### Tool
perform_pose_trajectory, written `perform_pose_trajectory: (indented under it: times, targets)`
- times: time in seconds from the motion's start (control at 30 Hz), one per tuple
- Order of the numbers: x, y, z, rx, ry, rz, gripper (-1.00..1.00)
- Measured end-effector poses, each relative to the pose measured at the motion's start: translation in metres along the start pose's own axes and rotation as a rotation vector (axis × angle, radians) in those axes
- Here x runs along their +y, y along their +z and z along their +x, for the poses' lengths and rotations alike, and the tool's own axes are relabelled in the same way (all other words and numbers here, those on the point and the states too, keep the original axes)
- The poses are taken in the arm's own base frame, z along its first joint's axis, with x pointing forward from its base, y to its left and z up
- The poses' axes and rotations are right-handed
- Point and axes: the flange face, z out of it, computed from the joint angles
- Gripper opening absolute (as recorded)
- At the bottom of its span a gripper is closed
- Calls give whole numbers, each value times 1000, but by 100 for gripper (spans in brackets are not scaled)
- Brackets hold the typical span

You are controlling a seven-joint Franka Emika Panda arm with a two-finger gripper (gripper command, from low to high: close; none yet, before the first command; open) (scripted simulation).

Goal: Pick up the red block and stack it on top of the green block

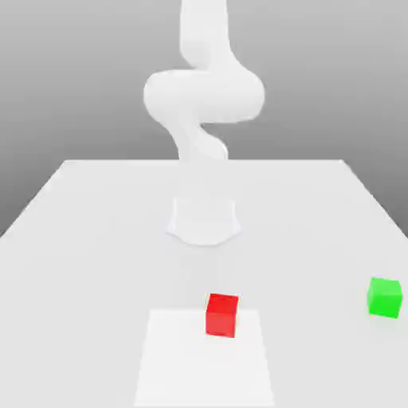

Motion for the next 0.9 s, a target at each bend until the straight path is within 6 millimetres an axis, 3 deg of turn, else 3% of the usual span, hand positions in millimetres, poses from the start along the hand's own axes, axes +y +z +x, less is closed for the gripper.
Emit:
perform_pose_trajectory:
  times: [0.2,0.33,0.47,0.63,0.8,0.9]
  targets:
    - [30,121,-36,-184,-285,-54,0]
    - [54,188,-77,-306,-480,-76,0]
    - [83,243,-126,-431,-679,-87,0]
    - [126,292,-193,-589,-932,-86,0]
    - [176,318,-257,-745,-1179,-68,0]
    - [186,329,-271,-768,-1223,-60,0]
